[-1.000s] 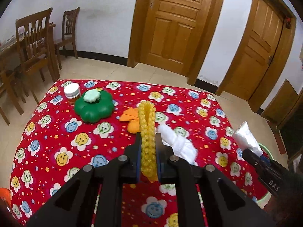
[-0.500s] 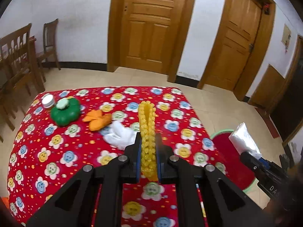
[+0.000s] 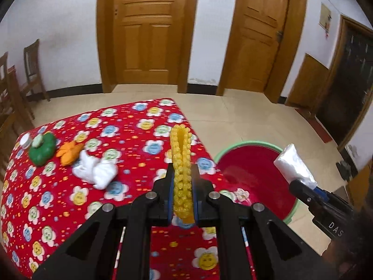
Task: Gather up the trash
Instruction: 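Carry the plastic bag over the bucket while the left tool carries the foam net there, then open both tools over the bucket to drop the foam net and plastic bag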
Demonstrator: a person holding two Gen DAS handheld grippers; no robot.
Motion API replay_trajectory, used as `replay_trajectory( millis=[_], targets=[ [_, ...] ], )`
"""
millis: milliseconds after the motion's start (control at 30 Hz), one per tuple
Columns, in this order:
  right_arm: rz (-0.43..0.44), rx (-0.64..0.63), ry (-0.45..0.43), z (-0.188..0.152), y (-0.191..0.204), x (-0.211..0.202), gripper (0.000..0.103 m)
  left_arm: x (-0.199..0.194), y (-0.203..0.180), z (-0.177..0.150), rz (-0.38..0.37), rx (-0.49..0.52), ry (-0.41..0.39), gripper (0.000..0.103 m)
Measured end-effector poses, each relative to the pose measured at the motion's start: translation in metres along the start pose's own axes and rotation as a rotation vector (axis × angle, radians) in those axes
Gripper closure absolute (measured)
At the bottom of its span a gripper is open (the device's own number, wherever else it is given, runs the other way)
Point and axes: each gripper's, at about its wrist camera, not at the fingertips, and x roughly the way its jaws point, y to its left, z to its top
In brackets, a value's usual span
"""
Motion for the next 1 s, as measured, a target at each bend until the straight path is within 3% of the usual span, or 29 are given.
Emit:
replay_trajectory(
  millis=[567, 767, 833, 900, 1000],
  targets=[
    [-0.091, 0.114, 0.050, -0.008, -0.057, 0.015, 0.071, 0.058, -0.063, -0.009, -0.120, 0.088, 0.086, 0.092],
    [-0.108, 0.144, 0.075, -0.009, -0.069, 0.023, 0.069, 0.071, -0.079, -0.012, -0.197, 0.110, 0.100, 0.092],
    [-0.110, 0.152, 0.082, -0.010, -0.072, 0.025, 0.069, 0.073, -0.083, -0.012, -0.206, 0.115, 0.107, 0.088],
    [-0.114, 0.164, 0.091, -0.010, -0.074, 0.026, 0.068, 0.075, -0.085, -0.012, -0.205, 0.111, 0.119, 0.078],
    [-0.106, 0.182, 0.094, -0.012, -0.080, 0.027, 0.067, 0.076, -0.083, -0.012, -0.202, 0.091, 0.124, 0.076]
  ],
)
